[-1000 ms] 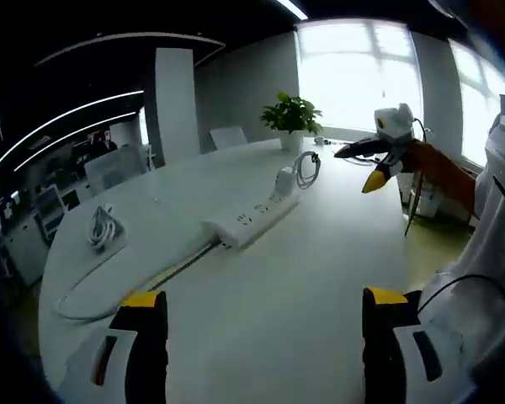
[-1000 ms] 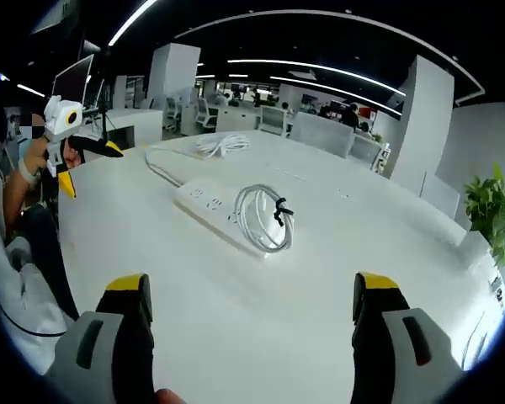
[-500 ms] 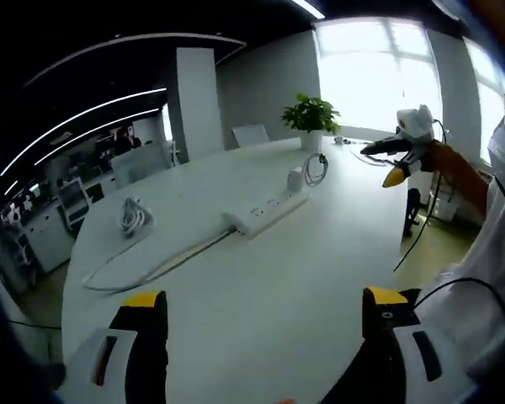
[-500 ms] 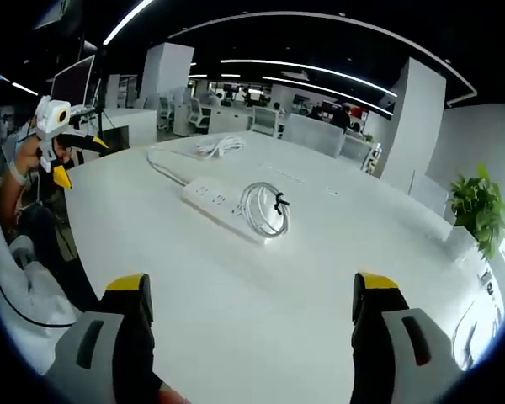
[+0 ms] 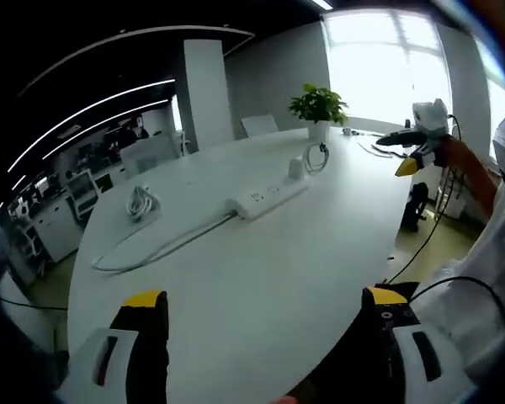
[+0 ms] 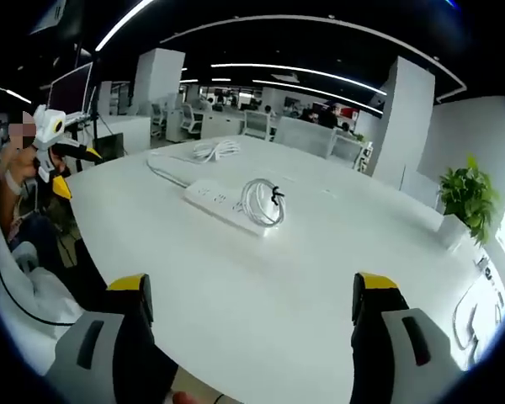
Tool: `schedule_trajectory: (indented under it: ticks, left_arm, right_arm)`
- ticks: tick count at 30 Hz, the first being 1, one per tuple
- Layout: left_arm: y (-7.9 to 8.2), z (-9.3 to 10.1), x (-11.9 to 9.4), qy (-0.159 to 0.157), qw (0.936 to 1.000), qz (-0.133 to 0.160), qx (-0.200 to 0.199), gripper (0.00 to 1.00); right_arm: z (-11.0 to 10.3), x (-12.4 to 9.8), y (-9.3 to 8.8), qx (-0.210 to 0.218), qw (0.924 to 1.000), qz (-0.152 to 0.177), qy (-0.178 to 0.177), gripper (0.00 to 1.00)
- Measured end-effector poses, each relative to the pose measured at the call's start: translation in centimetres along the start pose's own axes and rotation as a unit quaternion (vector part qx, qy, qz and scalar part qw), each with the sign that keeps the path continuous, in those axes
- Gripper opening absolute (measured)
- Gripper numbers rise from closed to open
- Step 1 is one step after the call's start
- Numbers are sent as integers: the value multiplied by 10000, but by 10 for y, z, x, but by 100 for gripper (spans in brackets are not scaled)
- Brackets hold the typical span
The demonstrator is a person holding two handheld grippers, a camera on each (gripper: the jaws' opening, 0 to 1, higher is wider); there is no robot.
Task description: Straighten the power strip on the desk, plug the charger into it
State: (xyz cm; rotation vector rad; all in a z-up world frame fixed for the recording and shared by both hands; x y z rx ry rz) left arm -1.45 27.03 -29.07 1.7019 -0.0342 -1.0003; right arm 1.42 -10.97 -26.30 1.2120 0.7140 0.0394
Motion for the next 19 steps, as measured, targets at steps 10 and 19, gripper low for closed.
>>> schedule_trajectory:
  ticks: [10, 19]
  left_arm:
    - [-7, 0, 2, 15, 10000, -79, -54, 95]
    - [-8, 1, 6, -66, 9999, -80, -30, 95]
  right_arm:
    - [-7, 8, 10, -22, 9997, 226, 124, 96]
    - [-8, 11, 15, 16, 9994, 298, 170, 96]
Point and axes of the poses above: the point that each gripper's makers call its tool centre point, and the gripper's own axes: x roughly forward along the fingers, z roughly to its right, y roughly out of its top, the point moved 3 cm from there along -x, roughly backward along the fingers, and after that the axes turned 3 degrees about -z, right-handed, at the moved point
